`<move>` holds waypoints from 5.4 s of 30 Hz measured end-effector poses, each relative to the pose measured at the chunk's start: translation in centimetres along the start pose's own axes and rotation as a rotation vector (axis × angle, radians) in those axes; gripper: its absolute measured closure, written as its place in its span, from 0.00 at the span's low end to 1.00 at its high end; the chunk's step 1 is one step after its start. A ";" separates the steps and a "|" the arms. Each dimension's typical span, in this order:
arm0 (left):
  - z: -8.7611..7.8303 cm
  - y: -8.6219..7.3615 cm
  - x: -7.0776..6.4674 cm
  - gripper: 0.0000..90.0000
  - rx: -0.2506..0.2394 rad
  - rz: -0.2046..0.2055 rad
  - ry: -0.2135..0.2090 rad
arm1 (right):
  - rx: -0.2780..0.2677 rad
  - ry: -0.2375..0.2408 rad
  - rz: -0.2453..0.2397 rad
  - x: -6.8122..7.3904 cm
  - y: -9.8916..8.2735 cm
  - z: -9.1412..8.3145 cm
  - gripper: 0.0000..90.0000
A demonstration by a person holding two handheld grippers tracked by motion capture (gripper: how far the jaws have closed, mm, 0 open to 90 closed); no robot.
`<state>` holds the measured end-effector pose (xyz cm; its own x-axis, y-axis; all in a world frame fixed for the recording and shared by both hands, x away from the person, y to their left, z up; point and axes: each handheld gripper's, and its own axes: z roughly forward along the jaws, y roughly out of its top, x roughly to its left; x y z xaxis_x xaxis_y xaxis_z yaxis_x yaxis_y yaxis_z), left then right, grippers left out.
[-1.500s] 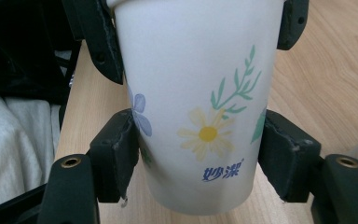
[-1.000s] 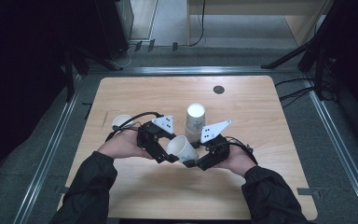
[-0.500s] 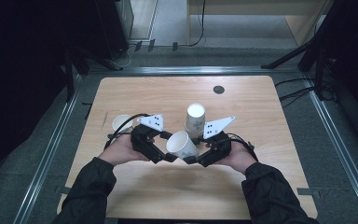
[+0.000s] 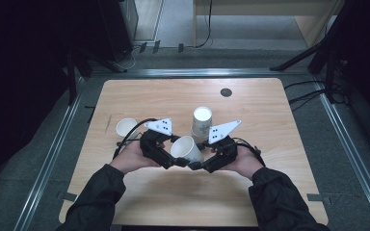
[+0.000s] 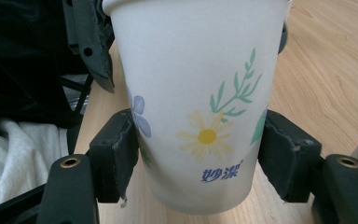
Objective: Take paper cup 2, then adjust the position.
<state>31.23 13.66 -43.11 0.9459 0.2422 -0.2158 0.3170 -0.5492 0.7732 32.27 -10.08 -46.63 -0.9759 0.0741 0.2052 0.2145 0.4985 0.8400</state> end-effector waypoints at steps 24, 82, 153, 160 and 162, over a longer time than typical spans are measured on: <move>-0.3 0.0 0.0 0.27 -0.001 0.000 0.007 | 0.013 0.005 0.008 -0.1 0.0 0.3 0.33; -7.1 -3.7 1.7 0.28 0.116 -0.018 0.135 | 0.105 -0.166 0.002 -0.6 -1.9 -1.8 0.26; -9.4 -13.1 4.6 0.18 0.308 -0.222 0.320 | 0.132 -0.172 0.003 -1.1 -2.0 -1.8 0.25; -9.5 -13.0 4.6 0.16 0.298 -0.235 0.291 | 0.127 -0.173 0.002 -1.0 -1.9 -1.8 0.25; -9.7 -13.0 4.6 0.15 0.292 -0.242 0.278 | 0.127 -0.172 0.001 -1.1 -1.9 -1.8 0.25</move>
<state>30.75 29.68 -48.35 0.8006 0.5743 -0.1709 0.5702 -0.6427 0.5116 32.96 -12.71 -47.55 -0.9704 0.2159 0.1082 0.2195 0.6021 0.7676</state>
